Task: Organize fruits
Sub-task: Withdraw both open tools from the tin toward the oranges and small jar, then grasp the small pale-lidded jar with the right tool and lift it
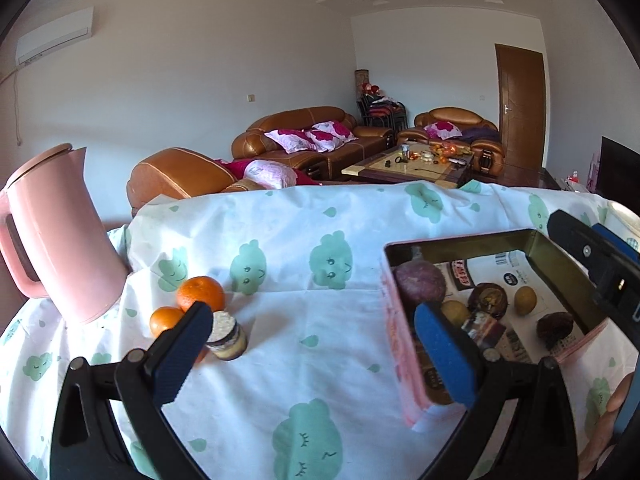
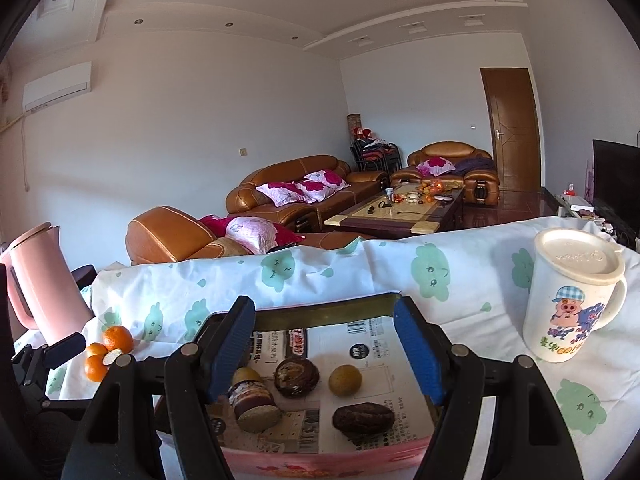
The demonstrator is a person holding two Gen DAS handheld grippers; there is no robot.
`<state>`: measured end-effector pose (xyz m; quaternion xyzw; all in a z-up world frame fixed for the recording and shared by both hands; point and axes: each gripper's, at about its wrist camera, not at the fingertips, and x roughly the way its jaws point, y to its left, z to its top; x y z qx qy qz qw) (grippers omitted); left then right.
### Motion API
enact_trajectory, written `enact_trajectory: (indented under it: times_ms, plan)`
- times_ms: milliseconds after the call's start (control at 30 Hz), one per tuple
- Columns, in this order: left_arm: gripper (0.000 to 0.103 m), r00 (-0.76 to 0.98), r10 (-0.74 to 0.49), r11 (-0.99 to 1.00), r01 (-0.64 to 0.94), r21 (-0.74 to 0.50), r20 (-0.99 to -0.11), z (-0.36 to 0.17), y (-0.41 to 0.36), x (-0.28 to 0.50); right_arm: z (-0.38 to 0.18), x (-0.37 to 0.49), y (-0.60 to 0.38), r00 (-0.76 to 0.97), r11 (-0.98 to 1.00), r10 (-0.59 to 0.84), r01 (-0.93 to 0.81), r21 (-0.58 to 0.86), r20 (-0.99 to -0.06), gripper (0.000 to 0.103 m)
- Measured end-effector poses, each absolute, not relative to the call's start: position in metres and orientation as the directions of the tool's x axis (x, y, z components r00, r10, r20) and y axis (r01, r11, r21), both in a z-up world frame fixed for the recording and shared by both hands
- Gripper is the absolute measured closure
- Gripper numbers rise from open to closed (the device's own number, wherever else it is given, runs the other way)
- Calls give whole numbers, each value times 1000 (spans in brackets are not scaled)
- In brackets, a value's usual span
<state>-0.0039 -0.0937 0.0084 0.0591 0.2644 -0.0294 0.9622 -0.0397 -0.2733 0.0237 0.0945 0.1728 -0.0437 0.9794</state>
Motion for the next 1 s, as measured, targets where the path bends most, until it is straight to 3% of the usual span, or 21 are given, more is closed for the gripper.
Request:
enact_trajectory:
  times_ms: [233,633,700,767,833,1000]
  plan:
    - [0,842,55,996,-6,92,-537,5,-41,8,23,-34,-232,921,993,27,21,118,-389,30]
    - [0,774,248,960,-276,43,-583,0,73,31,8,0,-126,806,973,228,-204,106,-546,30]
    - [0,760,274,950,-311,40,-589,1,89,33,2,11,-107,767,963,263,-248,107,-585,34]
    - [0,750,308,936,-350,45,-586,2,101,34,-6,21,-90,733,956,270,-282,83,-624,52]
    - [0,739,330,923,-383,37,-588,3,110,34,-15,30,-75,695,948,275,-310,68,-664,58]
    - [0,721,311,921,-389,10,-620,-1,114,33,-25,51,-56,649,945,269,-319,66,-712,58]
